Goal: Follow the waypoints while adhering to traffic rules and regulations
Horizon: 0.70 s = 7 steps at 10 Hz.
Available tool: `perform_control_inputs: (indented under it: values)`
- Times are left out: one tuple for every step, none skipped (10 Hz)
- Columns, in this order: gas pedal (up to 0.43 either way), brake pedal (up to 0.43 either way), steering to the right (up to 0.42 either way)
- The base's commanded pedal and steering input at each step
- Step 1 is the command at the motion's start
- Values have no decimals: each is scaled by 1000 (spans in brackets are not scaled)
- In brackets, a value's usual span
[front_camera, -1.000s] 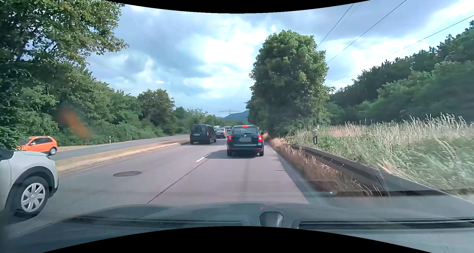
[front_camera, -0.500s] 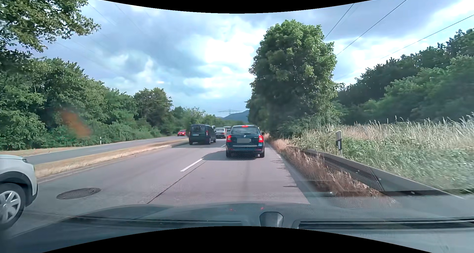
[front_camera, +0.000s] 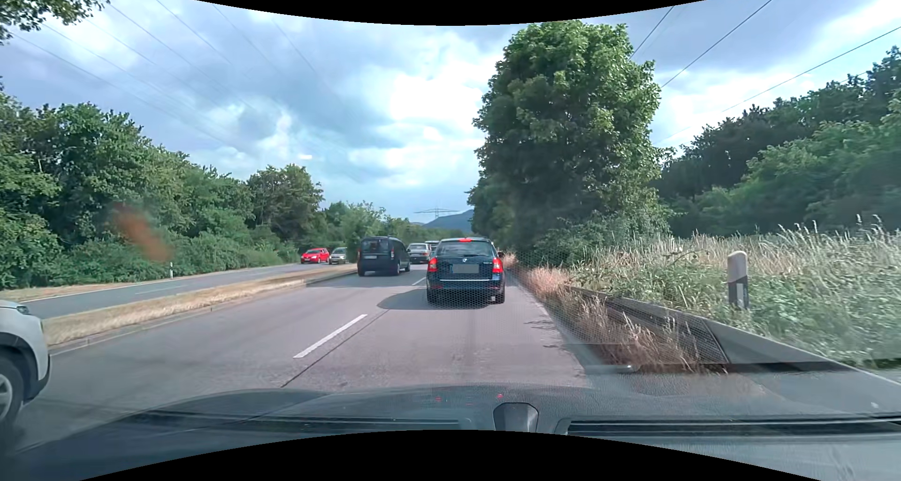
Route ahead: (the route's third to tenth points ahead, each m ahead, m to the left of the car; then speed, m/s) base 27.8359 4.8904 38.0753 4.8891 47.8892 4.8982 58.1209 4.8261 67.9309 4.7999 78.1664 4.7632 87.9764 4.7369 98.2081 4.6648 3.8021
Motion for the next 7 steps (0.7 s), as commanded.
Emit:
perform_control_inputs:
  values:
    - [8, 0, -3]
    - [0, 0, -4]
    - [0, 0, -5]
    - [0, 0, -5]
    - [0, 0, -5]
    - [0, 24, -5]
    - [0, 98, -5]
